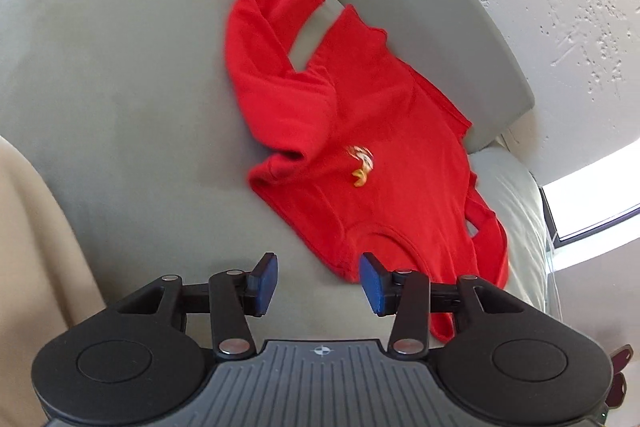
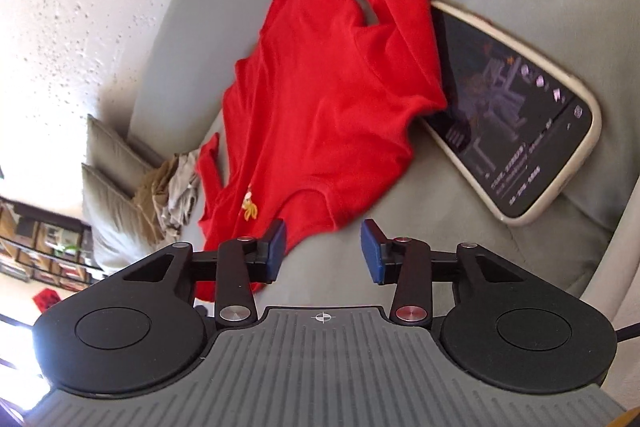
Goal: Fold clothes
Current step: 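Grasp the shirt hem with the left gripper while the right gripper grasps the hem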
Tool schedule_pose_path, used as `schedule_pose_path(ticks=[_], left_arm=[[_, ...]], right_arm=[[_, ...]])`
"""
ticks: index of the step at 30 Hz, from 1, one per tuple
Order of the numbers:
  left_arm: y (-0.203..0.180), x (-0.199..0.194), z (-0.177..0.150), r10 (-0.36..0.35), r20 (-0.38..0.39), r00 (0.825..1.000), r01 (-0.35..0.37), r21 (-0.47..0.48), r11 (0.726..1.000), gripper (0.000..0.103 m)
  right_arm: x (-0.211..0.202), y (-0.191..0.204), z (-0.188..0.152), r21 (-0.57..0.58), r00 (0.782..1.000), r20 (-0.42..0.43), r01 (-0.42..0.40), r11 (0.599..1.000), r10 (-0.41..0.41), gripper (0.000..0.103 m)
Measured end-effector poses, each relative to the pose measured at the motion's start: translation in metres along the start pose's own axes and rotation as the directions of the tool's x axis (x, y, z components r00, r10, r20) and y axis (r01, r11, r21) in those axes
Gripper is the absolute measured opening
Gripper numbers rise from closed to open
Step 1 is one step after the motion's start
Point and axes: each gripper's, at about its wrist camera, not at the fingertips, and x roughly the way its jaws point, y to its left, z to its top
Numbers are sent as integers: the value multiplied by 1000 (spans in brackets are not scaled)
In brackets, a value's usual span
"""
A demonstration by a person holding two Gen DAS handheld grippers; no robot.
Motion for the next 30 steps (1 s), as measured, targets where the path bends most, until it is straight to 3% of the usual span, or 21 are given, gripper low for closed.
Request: schedule_pose_path(ticks=[5,11,19,23,24,25,26,27,30], left_arm=[[-1,17,-7,-51,-16,999,50,-59,997,43],[15,38,3,-81,-9,997,76,-279,957,43],[8,44,7,-57,15,998,59,-279,958,46],[3,49,8,-33,19,999,37,-260,965,45],[1,50,9,-22,18,1000,25,-252,967,36],[2,52,10,-12,12,1000,14,-244,970,20],[2,53,11,-2,6,1000,3,-236,972,12],[3,55,12,8,1,1000,-8,-228,974,11],[4,51,16,-13,-10,1000,11,-212,977,7]], right_arm=[[16,-18,0,88,1000,-7,2,996,-2,42],[32,-27,7,176,999,11,-34,984,32,43],[46,-28,19,246,998,45,-56,968,46,49],[53,-20,23,171,996,84,-45,984,31,49],[55,-16,25,141,996,88,-26,990,14,46],[58,-12,26,104,996,88,8,995,-17,35],[60,-9,26,66,995,88,44,997,-49,15],[62,-6,27,29,993,88,79,996,-81,3],[64,8,27,-112,984,94,160,981,-149,2]])
